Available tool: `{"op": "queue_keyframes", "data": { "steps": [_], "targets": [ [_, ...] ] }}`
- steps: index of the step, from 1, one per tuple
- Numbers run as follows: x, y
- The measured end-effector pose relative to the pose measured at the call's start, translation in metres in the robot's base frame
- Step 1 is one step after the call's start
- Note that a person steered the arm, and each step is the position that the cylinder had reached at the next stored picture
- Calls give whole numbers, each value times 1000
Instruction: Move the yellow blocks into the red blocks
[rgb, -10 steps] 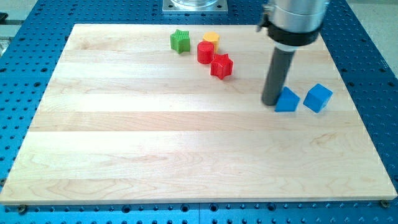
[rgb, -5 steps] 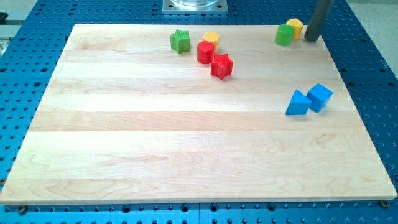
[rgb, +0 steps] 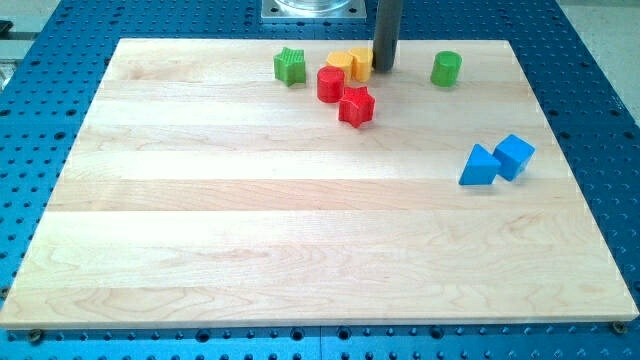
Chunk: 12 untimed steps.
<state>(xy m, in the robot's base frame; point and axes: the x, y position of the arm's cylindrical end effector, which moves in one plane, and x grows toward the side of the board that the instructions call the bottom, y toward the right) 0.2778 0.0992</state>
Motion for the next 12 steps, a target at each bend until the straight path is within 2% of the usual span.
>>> {"op": "queue_keyframes", "data": {
  "steps": [1, 3, 4, 5, 6, 7, 8, 9, 10, 11, 12],
  "targets": [
    [32, 39],
    [12, 64],
    [22, 71],
    [-10, 95],
    [17, 77],
    [80, -11],
    [59, -38],
    [15, -3],
    [-71, -4],
    [-60, -38],
    [-9, -71]
  ]
}}
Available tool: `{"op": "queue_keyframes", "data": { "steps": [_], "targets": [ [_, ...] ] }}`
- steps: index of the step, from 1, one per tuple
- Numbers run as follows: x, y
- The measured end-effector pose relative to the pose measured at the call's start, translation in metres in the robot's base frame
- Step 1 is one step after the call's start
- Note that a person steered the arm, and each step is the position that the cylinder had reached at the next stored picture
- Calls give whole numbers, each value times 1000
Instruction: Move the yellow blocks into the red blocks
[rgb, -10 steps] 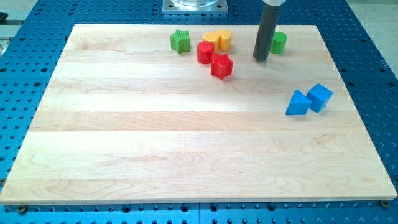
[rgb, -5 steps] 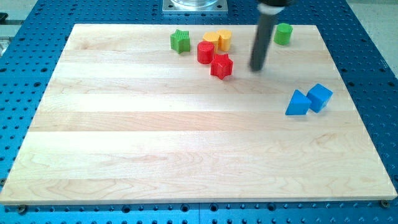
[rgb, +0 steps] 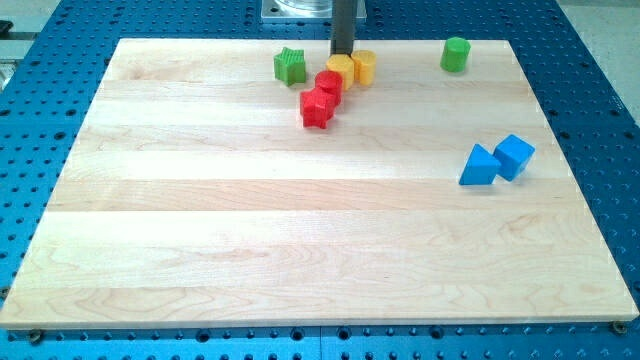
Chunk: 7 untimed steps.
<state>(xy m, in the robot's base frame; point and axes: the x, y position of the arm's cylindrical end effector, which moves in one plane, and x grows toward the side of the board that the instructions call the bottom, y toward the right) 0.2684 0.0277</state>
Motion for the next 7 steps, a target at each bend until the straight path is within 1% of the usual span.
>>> {"op": "queue_keyframes", "data": {
  "steps": [1, 2, 3, 4, 5, 6, 7],
  "targets": [
    [50, 17],
    [-31, 21],
    [-38, -7],
    [-57, 21],
    [-51, 99],
    [14, 84],
    [32, 39]
  ]
}}
